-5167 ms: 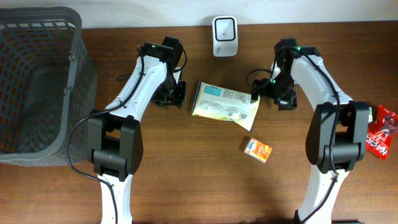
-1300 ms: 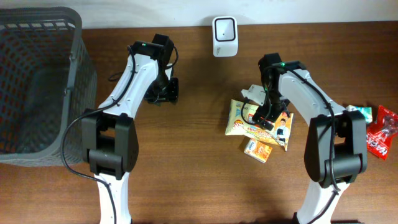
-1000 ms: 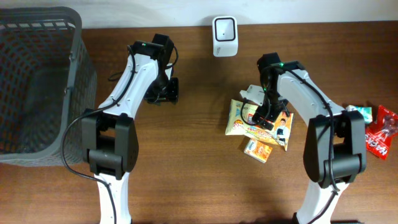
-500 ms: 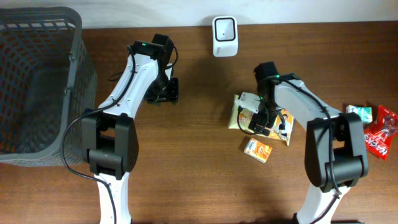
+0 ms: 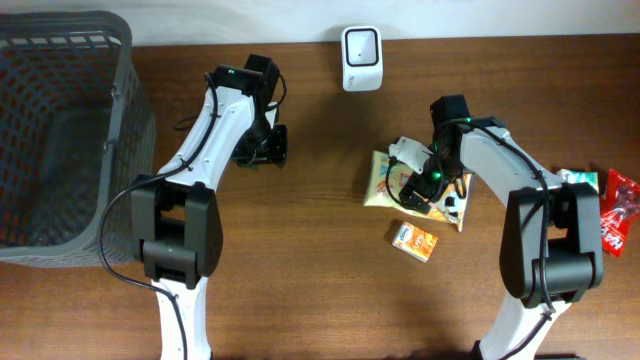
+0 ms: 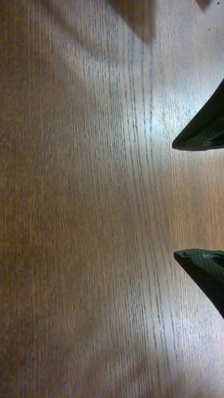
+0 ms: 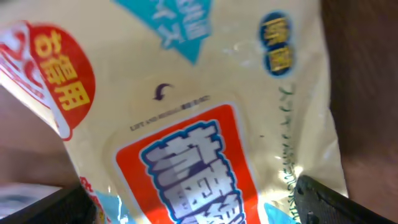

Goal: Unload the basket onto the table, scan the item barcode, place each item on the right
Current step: 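Lift the pouch up toward the white scanner with the right gripper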

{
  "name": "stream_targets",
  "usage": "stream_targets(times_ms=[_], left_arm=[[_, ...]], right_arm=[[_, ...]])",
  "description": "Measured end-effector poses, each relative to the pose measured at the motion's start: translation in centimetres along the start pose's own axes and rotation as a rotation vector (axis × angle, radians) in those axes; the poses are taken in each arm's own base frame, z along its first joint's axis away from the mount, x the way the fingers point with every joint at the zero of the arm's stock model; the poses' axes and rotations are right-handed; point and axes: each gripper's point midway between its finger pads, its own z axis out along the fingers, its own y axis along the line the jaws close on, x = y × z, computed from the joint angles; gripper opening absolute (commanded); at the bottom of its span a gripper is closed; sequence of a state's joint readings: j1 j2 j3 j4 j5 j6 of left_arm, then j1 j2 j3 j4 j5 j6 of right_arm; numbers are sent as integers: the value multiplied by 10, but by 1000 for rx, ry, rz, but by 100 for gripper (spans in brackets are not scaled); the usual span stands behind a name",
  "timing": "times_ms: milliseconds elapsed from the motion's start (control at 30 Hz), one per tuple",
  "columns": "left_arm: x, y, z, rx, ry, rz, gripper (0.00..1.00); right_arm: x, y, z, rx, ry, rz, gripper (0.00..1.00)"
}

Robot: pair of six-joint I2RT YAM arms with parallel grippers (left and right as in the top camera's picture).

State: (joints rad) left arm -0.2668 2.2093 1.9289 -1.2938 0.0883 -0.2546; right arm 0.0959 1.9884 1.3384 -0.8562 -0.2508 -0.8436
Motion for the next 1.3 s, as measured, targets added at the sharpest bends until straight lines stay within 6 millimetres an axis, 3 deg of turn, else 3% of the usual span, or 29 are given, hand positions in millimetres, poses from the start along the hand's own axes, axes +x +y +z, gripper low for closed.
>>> stream_targets(times_ms=[33, 67, 100, 133, 200, 333, 367, 433, 467, 733, 867, 933, 1133, 1300], left_arm=[[0, 0, 0, 0, -1, 0, 49], [0, 0, 0, 0, 0, 0, 49], [0, 0, 0, 0, 0, 0, 49], [0, 0, 0, 0, 0, 0, 49], [0, 0, 0, 0, 0, 0, 48], [0, 0, 0, 0, 0, 0, 49], [0, 0, 0, 0, 0, 0, 48], [0, 0, 0, 0, 0, 0, 49], [0, 0, 0, 0, 0, 0, 49], [0, 0, 0, 0, 0, 0, 49], [0, 0, 0, 0, 0, 0, 49], [0, 0, 0, 0, 0, 0, 49], [0, 0, 0, 0, 0, 0, 49], [0, 0, 0, 0, 0, 0, 49]], right_arm=[[-3, 4, 0, -22, -18, 15, 100], [-5, 6, 0, -34, -28, 25, 91], [-7, 9, 0, -50, -43, 36, 74], [-9, 11, -1, -61, -55, 44, 80], [-11, 13, 0, -73, -67, 56, 80], [-12, 14, 1, -77, -74, 65, 59], [-13, 14, 1, -78, -75, 67, 49], [-13, 14, 1, -80, -75, 86, 15], [-13, 15, 1, -81, -75, 87, 4], [-25, 2, 0, -42, -120, 255, 4], [-46, -24, -11, 28, -161, 433, 4], [-62, -37, -23, 63, -199, 499, 4], [-141, -70, -80, 226, -428, 614, 4], [-161, -75, -86, 364, -481, 744, 4]])
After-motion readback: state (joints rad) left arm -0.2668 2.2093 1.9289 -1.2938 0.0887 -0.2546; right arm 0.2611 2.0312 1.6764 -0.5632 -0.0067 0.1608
